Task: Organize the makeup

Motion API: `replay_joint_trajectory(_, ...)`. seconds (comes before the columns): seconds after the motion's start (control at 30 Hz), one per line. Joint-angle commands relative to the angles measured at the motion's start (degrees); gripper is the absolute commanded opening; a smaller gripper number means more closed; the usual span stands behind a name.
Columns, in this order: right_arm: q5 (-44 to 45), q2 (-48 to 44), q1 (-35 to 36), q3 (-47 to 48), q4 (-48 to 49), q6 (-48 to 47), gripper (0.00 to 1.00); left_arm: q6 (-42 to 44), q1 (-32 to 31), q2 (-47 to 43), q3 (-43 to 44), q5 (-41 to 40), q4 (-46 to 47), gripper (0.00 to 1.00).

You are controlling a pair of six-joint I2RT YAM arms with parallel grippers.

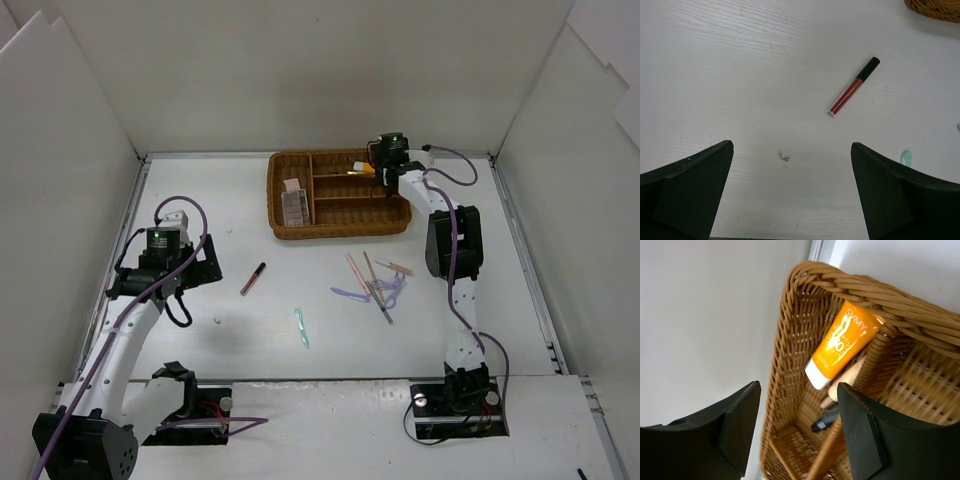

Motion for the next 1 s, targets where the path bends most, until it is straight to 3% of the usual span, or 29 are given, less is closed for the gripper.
replay_joint_trajectory(0.0, -0.47, -8.44, -0.64, -1.46, 6.25, -6.43, 0.60, 1.23, 0.31, -1.10, 0.95, 0.66, 2.03, 0.99)
replay_joint_trajectory(0.17, -5.92, -16.43, -0.73, -4.80, 4.68, -25.03, 0.55, 1.76, 0.31, -0.50, 1.21, 2.15, 2.38, 0.99)
replay_joint_trajectory(0.3, -6.11, -26.43, -0.03, -9.45, -2.51, -39.13, 0.52, 2.37, 0.31, 1.18, 2.01, 4.26, 2.56, 0.99)
replay_joint_trajectory(0.6, -10.76, -43.94, 5.76, -30.00, -17.55, -64.63, 0.48, 3.16, 0.31, 5.57, 4.38, 8.05, 2.38, 0.99)
replay_joint_trajectory(0.77, -16.47, -45.45, 11.56, -36.79, -21.95, -74.30, 0.45, 3.69, 0.31, 7.51, 6.75, 8.05, 1.59, 0.99)
replay_joint_trajectory(0.97, -17.28, -38.51, 14.82, -36.89, -25.30, -79.41, 0.41, 4.13, 0.31, 8.91, 5.70, 9.10, 3.61, 0.99)
